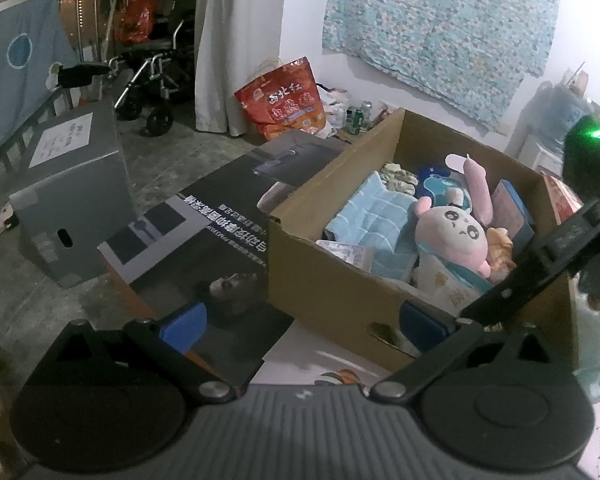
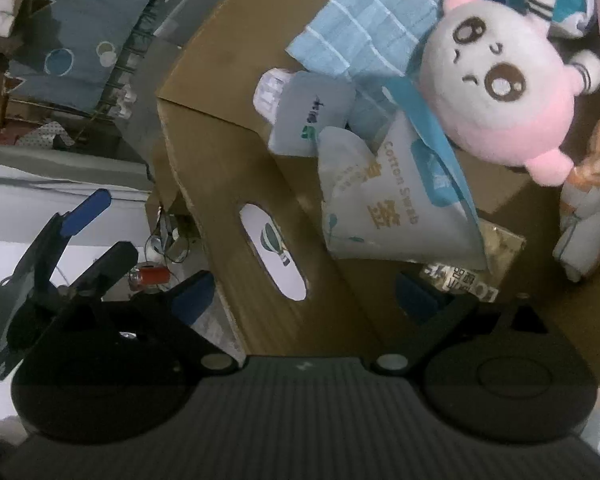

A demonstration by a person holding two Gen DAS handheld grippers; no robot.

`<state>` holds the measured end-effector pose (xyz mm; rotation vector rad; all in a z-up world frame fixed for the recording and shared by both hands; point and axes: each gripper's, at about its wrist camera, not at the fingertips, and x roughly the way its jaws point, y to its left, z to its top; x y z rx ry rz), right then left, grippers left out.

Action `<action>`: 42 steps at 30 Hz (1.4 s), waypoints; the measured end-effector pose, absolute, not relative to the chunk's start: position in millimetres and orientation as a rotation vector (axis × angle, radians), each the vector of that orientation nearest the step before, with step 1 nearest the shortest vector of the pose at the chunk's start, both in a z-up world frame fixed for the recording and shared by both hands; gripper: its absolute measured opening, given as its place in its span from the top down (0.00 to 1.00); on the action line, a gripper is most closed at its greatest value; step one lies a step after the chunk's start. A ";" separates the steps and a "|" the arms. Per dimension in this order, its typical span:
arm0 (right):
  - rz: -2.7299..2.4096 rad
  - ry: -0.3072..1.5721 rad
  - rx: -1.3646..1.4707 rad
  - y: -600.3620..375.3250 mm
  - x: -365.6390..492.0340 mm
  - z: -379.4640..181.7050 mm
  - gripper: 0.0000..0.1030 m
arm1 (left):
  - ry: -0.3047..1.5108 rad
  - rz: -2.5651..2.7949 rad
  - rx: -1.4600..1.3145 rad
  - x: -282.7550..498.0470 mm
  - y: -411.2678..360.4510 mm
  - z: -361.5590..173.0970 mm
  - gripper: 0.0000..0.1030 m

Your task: Organize soft objects

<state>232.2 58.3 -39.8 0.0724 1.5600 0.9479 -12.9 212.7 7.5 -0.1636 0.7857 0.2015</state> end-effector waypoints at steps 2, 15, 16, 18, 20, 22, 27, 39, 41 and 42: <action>0.959 1.524 0.050 51.8 234.1 -27.4 0.06 | 0.786 0.200 -0.164 -13.1 212.7 7.5 0.00; 0.822 1.391 -0.625 73.6 221.7 -38.8 0.43 | 0.778 0.190 -0.154 -11.2 209.8 11.5 0.00; 0.827 1.391 -0.652 79.2 220.1 -44.1 0.43 | 0.780 0.190 -0.154 -11.1 209.4 11.9 0.00; 0.827 1.388 -0.669 86.7 220.2 -53.2 0.45 | 0.777 0.189 -0.154 -11.4 209.6 11.6 0.00; 0.819 1.368 -0.660 89.3 222.3 -57.8 0.52 | 0.777 0.188 -0.155 -11.2 209.7 11.6 0.00; 0.819 1.341 -0.626 89.6 223.5 -58.0 0.57 | 0.777 0.189 -0.157 -11.2 209.7 11.5 0.00; 0.820 1.315 -0.632 88.6 216.0 -56.3 0.63 | 0.779 0.183 -0.160 -11.5 206.6 12.7 0.00; 0.806 1.302 -0.568 83.3 216.0 -55.6 0.62 | 0.772 0.174 -0.160 -17.1 203.4 15.3 0.00; 0.811 1.291 -0.585 83.4 215.8 -59.8 0.59 | 0.772 0.175 -0.160 -16.9 203.6 15.0 0.00; 0.812 1.291 -0.592 83.8 214.6 -60.4 0.59 | 0.772 0.175 -0.161 -17.0 203.6 14.9 0.00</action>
